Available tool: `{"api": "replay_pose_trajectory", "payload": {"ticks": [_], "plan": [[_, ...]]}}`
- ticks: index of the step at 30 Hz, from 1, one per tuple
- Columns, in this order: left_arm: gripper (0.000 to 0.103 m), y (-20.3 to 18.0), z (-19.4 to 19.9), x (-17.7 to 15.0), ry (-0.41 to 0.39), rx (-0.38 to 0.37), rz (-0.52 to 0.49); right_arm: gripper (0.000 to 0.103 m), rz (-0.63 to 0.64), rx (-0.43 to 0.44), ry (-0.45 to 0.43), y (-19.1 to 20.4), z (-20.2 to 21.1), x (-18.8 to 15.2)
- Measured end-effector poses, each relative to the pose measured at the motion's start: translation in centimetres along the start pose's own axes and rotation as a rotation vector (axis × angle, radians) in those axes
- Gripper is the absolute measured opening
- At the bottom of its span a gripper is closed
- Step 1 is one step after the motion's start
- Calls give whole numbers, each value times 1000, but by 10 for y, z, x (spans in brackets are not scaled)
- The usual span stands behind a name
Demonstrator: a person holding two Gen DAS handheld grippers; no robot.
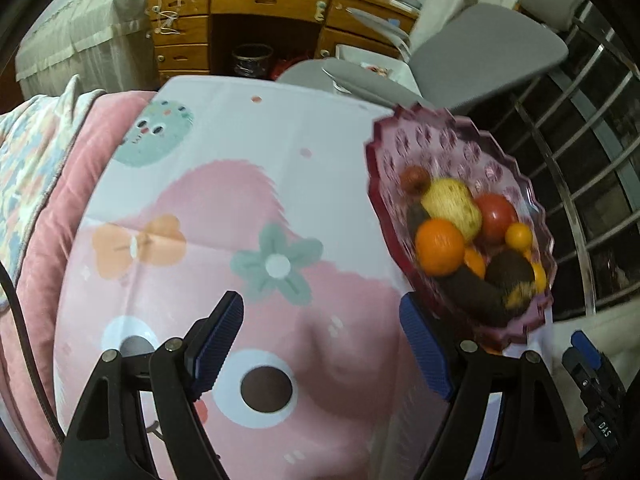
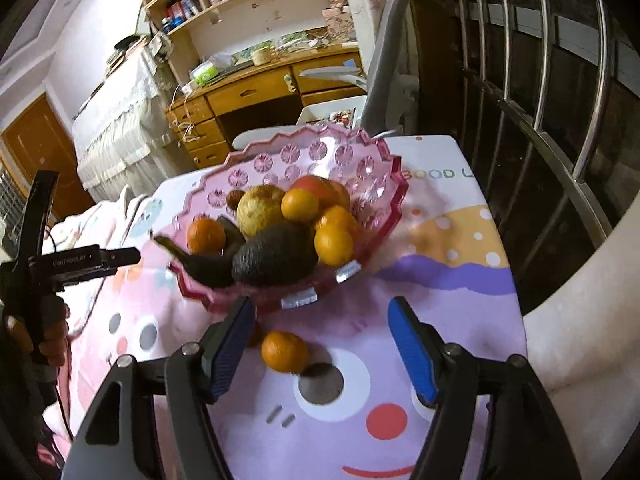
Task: Organize fruits
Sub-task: 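Grasp the small red fruit with the left tool while the right tool grasps an orange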
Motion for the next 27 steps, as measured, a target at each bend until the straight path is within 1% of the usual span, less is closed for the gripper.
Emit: {"api": "replay_pose_trajectory", "payload": {"ticks": [3, 6, 10, 13, 18, 27], "plan": [[79, -13, -2, -11, 13, -25, -41, 71, 50, 0, 29, 4, -3, -11], [79, -25, -8, -24, 38, -40, -80, 75, 110, -8, 62, 9, -9, -23], [79, -44, -14, -40, 61, -54, -141, 76, 199, -33, 105, 14, -18, -37], [79, -60, -17, -47, 72, -78, -174, 76, 268, -43, 126, 18, -25, -46], [79, -84, -21, -56, 73, -105, -225, 76, 341, -39, 141, 22, -35, -57], [79, -125, -28, -69, 77, -141, -292, 75, 398, 0, 148, 24, -55, -63]]}}
Point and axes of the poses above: each gripper's, at about its wrist camera, not at the fingertips, and z roughly against the way its jaws point, y to its left, x to its top, the point moved 7 cm from there along -z, roughly the way its jaws point, and after that the axes turned 15 degrees about x, right-handed, at the moved point
